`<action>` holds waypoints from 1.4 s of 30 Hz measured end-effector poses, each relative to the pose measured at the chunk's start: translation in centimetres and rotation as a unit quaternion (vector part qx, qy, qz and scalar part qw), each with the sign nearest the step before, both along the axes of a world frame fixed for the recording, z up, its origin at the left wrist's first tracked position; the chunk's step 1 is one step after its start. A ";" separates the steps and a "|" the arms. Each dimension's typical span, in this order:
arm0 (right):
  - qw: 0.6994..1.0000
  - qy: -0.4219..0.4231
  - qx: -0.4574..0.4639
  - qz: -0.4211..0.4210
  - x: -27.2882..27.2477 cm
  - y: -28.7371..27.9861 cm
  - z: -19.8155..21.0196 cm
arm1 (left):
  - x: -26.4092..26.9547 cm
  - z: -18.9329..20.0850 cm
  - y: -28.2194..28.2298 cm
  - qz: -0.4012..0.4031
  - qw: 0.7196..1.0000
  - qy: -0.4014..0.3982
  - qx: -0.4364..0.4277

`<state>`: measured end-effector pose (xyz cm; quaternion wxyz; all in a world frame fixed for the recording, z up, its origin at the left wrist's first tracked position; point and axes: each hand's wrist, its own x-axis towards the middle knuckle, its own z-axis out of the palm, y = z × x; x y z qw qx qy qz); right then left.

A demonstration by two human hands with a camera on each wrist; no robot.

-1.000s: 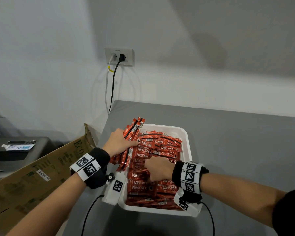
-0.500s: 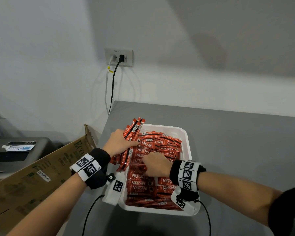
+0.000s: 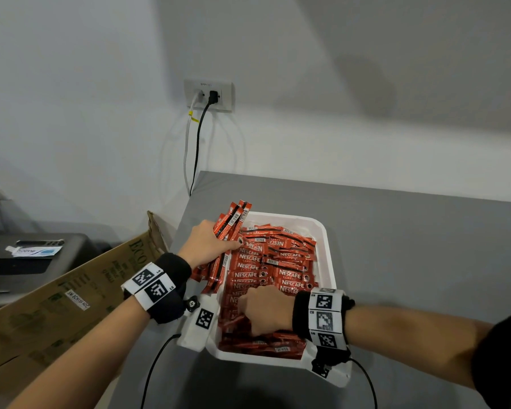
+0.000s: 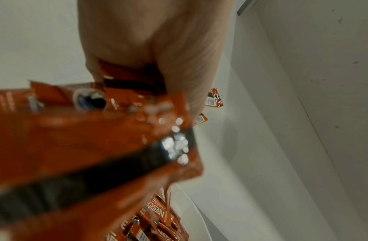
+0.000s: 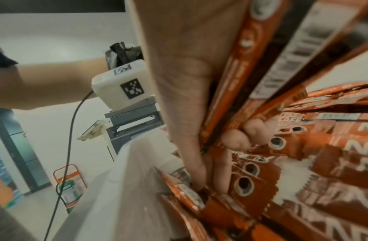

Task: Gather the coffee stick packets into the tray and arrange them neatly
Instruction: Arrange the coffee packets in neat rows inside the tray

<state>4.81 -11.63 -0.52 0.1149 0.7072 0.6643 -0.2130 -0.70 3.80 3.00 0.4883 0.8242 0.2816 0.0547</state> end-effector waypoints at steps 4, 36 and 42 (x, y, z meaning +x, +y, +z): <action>1.000 -0.013 0.012 0.010 -0.5 0.0 -0.1 | -0.1 0.1 -0.1 0.000 1.000 -0.001 -0.002; 0.969 0.206 -0.005 -0.135 2.7 0.0 -0.3 | 0.2 0.3 0.0 -0.017 1.000 -0.009 0.014; 0.993 0.080 0.008 -0.087 1.6 0.2 -0.4 | 0.1 0.2 0.0 -0.011 1.000 -0.006 0.001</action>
